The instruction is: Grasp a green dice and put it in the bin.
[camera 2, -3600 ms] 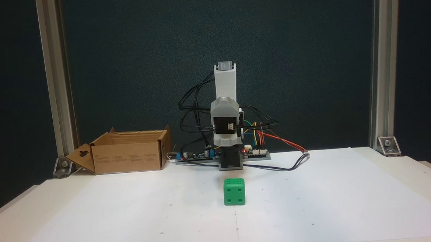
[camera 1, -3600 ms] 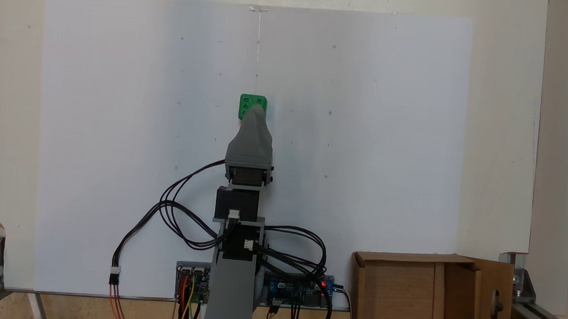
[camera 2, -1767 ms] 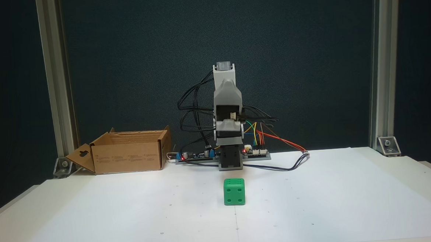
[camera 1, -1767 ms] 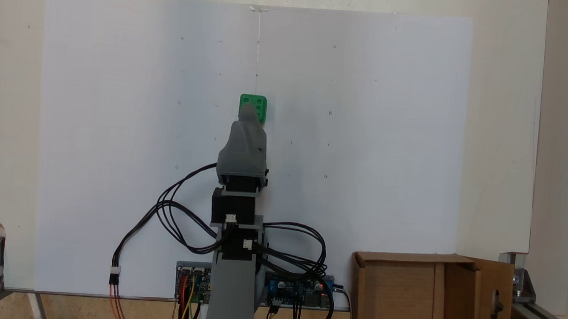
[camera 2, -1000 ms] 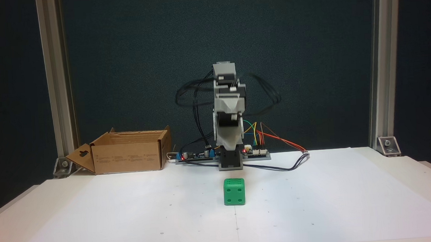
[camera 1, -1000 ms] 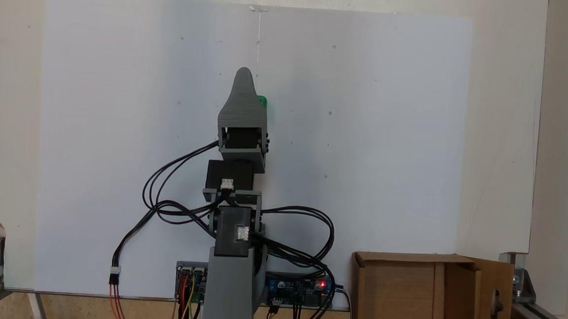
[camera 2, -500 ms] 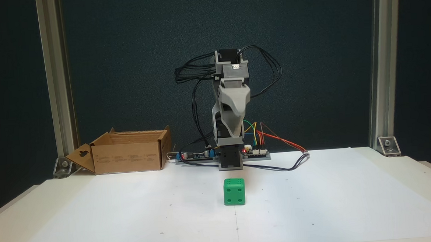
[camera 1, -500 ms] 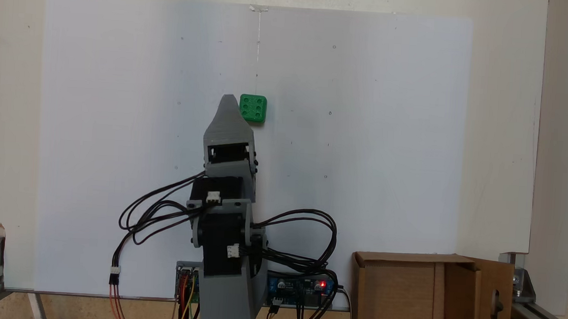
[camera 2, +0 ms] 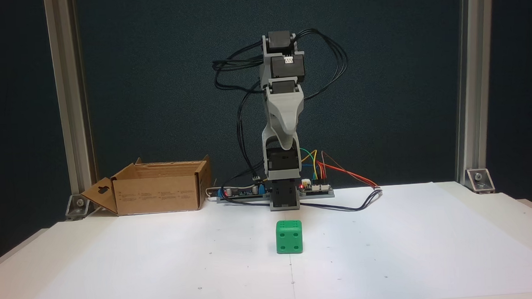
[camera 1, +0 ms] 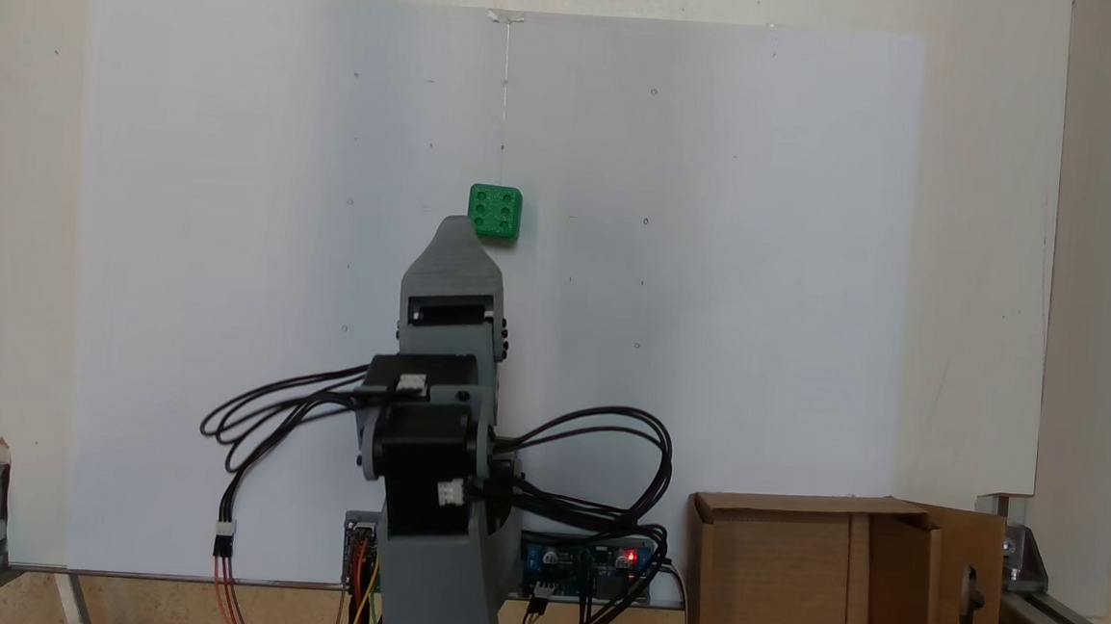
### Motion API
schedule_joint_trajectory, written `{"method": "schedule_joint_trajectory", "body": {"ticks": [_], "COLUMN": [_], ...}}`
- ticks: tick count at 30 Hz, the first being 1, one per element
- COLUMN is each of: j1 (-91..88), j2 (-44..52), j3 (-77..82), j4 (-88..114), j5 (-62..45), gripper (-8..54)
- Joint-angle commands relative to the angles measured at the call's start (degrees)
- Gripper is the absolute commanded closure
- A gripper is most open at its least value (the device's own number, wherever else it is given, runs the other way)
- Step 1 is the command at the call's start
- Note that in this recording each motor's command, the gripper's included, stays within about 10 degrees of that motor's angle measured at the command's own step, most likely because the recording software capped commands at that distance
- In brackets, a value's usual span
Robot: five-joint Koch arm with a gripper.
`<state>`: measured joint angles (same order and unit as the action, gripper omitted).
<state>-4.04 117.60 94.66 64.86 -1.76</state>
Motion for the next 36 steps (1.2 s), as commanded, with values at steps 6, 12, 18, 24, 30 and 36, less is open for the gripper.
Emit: {"method": "schedule_joint_trajectory", "body": {"ticks": [6, 12, 18, 24, 30, 36], "j1": [2.37, 1.76, 1.93, 2.2, 2.81, 2.99], "j2": [-9.14, -12.39, -17.58, -20.04, -22.32, -23.03], "j3": [-10.2, -12.57, -14.41, -14.41, -14.41, -13.8], "j4": [3.08, 2.99, 2.9, 3.25, 3.96, 3.87], "j5": [3.25, 4.13, 4.75, 5.89, 6.94, 8.09], "gripper": [2.2, 2.3, 2.3, 2.2, 2.2, 2.2]}}
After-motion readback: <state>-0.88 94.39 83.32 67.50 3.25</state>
